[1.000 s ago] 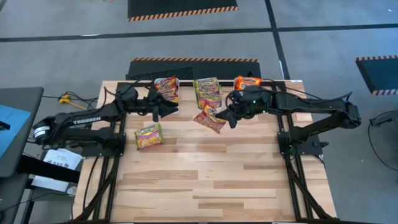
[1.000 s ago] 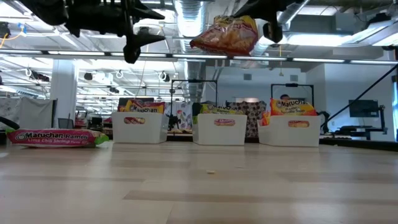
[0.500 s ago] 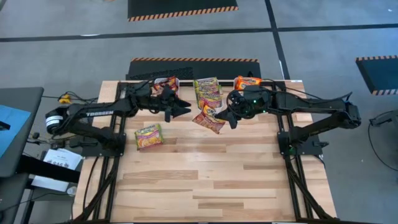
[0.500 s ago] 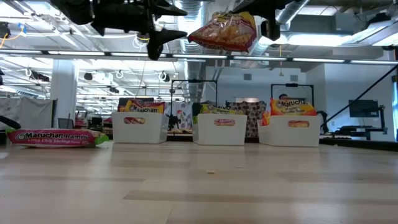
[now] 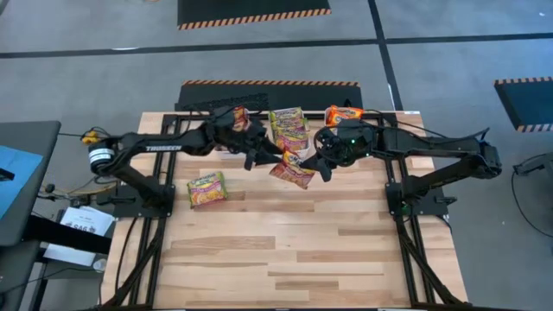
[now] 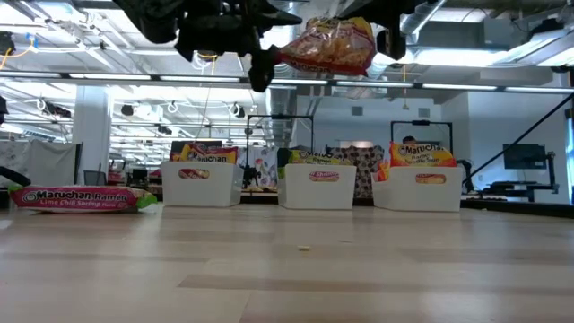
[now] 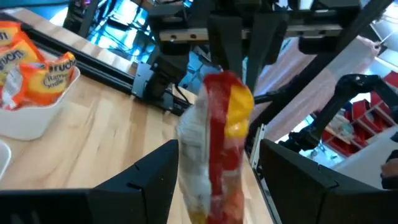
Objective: Sort Maruchan noodles
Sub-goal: Put the red noodle pack into the left white bin
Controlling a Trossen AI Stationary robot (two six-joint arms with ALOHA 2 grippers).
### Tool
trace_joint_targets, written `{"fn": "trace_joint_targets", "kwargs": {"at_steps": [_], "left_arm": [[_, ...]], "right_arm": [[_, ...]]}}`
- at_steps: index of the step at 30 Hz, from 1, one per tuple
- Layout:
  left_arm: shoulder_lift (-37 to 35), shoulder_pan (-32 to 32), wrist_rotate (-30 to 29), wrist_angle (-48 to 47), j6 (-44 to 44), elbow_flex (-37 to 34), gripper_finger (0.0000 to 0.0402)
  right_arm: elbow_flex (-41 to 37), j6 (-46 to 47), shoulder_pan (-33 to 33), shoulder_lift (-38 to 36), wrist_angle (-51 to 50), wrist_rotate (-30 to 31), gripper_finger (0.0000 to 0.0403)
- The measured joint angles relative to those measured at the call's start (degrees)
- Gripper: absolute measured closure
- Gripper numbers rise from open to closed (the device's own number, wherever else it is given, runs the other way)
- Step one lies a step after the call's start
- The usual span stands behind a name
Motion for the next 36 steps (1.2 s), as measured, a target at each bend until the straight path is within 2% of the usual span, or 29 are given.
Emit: {"fn": "trace_joint_targets", "kwargs": {"at_steps": [3,10,20,26,30,36], "left_arm": [[2.2,0.0,0.5,0.1,0.3,1.7,0.0191],[7.1,-0.3,5.7,-0.1,0.2,5.7,0.0191],[8.2,-1.6,4.0,-0.1,3.7,7.1,0.0191],[8.2,-1.7,2.0,-2.0,4.3,7.2,0.0194],[8.1,-1.6,1.8,-3.2,4.7,7.2,0.0219],[8.0,-1.7,2.1,-4.0,4.9,7.2,0.0292]], "right_arm": [[0.0,-0.2,0.0,0.0,-0.3,-0.1,0.0397],[0.0,-0.1,-1.2,0.0,-1.9,-0.1,0.0397],[-0.1,0.5,-2.3,1.4,-1.1,-0.5,0.0397],[0.2,2.2,-2.0,4.8,5.0,-2.9,0.0396],[0.7,2.2,-2.2,5.3,3.8,-3.1,0.0396],[2.1,0.7,-2.3,5.6,1.9,-3.2,0.0395]]}}
